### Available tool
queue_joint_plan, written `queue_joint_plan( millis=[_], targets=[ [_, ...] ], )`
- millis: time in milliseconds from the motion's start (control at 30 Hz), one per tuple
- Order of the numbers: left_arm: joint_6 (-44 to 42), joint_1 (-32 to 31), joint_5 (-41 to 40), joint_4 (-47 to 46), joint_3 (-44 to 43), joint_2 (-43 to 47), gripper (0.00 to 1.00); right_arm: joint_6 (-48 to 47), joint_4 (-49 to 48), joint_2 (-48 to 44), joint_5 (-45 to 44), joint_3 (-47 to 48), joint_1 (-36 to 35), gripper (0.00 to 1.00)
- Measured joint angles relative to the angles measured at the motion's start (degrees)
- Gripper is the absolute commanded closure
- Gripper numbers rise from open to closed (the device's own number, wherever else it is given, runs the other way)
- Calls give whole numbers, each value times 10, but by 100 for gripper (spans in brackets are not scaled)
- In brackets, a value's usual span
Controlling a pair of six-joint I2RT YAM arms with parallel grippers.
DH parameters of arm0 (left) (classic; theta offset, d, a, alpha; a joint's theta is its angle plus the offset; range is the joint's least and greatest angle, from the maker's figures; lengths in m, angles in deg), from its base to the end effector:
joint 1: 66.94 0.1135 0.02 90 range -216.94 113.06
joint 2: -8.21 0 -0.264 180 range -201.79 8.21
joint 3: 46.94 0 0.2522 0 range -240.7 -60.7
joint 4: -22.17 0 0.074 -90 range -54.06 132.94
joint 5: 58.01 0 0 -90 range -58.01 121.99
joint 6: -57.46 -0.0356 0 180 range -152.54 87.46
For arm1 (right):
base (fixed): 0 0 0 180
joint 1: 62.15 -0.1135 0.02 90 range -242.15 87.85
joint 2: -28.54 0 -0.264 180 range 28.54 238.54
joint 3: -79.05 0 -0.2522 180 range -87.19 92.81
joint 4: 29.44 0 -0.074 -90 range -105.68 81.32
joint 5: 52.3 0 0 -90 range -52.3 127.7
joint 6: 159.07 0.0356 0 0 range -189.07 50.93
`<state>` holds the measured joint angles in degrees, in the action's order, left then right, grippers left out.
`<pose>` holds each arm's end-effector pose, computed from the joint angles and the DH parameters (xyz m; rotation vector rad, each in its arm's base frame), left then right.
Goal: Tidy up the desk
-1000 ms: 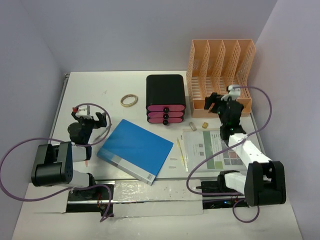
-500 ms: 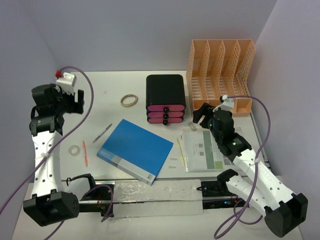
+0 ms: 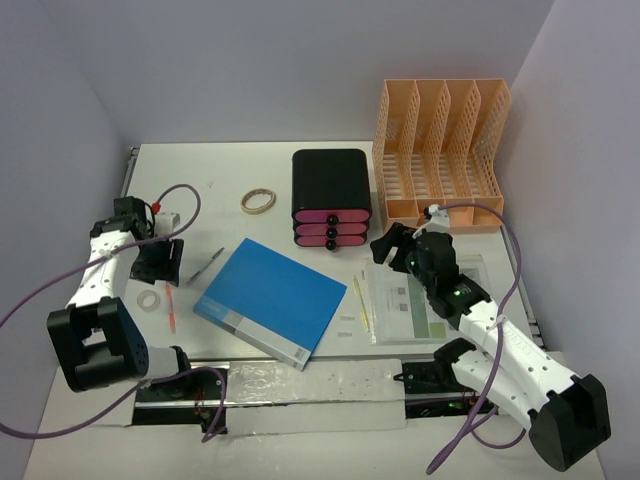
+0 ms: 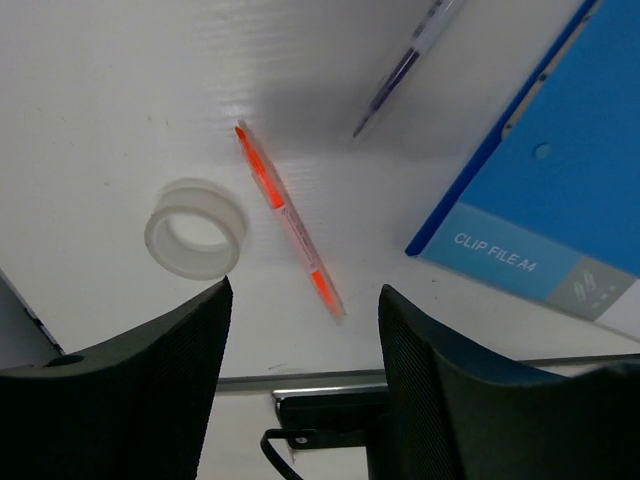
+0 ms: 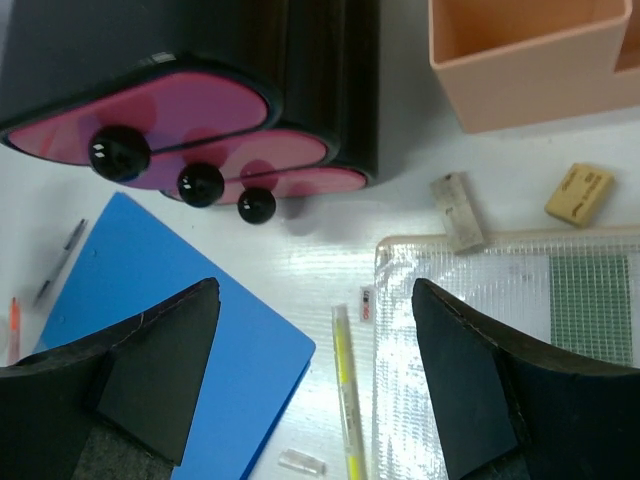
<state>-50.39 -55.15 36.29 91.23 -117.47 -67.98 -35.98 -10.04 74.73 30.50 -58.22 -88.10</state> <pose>0.2324 0.0458 0.2394 0.1658 2.8600 -0.0057 0.1725 0.0790 0.2463 0.2085 1.9967 0.5461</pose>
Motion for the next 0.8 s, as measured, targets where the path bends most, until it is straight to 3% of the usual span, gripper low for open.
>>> queue_joint_plan(
  millis=[500, 800],
  targets=[
    [27, -2, -62, -46, 36, -123, 46, 10, -23, -7, -28, -33, 0, 16],
    [22, -2, -58, -56, 37, -171, 56, 10, -26, -5, -37, -33, 0, 16]
  ],
)
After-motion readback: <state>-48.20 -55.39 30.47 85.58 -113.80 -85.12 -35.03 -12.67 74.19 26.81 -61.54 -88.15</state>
